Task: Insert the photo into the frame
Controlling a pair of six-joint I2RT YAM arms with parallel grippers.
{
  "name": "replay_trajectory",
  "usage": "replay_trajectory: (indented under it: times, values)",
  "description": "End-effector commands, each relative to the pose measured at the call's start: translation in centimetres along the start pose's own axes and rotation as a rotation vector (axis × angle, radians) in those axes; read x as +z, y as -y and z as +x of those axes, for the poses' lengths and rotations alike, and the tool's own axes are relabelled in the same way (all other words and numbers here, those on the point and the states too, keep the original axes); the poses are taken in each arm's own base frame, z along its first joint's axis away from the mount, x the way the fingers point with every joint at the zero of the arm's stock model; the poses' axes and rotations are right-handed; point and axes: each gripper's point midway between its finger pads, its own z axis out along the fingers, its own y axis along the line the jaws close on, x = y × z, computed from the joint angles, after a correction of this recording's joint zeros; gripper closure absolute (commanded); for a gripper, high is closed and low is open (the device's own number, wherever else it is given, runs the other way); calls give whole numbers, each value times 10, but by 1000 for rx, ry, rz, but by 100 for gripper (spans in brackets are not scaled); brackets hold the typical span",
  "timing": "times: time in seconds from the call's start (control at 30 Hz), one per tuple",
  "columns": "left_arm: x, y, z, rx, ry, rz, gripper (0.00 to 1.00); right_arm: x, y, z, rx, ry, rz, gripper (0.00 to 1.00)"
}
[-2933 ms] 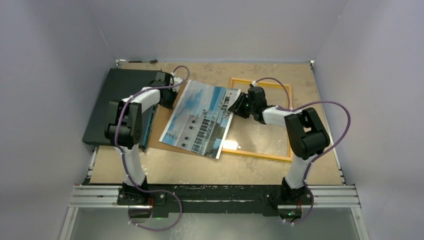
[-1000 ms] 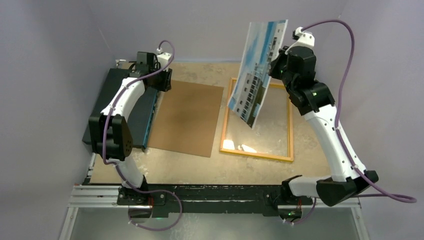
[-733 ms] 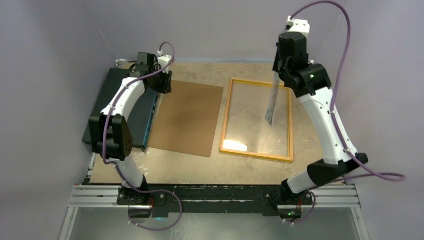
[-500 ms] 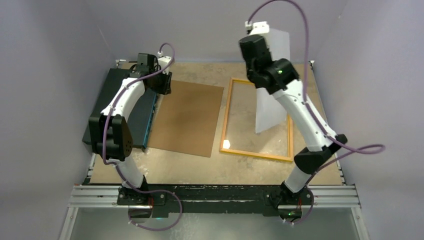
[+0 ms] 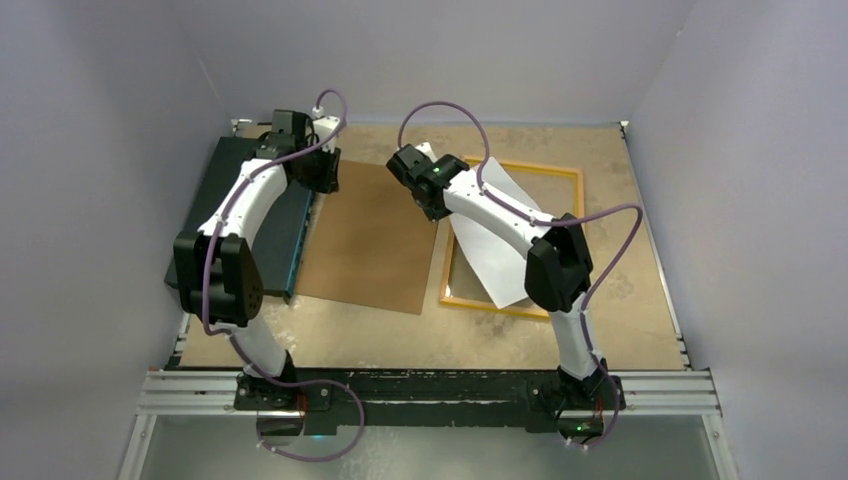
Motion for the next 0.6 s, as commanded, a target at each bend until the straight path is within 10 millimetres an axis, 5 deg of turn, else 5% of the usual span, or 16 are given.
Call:
replay_trajectory:
  times: [0.0,0.2,0.3,0.4,0.57]
  values:
    - [-20,-2,-8,14,47,-20,75,-15,-32,-21,122,77,-210,100]
    - [-15,1,3,8,25,-4,71,-14,-72,-45,260,141,-395,76]
    - [-12,5,9,-2,15,22,69,-14,-73,-59,350,164,-441,41]
    - [-5,18,16,-33,2,96,67,-17,-67,-71,425,177,-507,21]
    - [15,48,29,-57,-48,222,65,-23,-17,-85,556,262,-562,17]
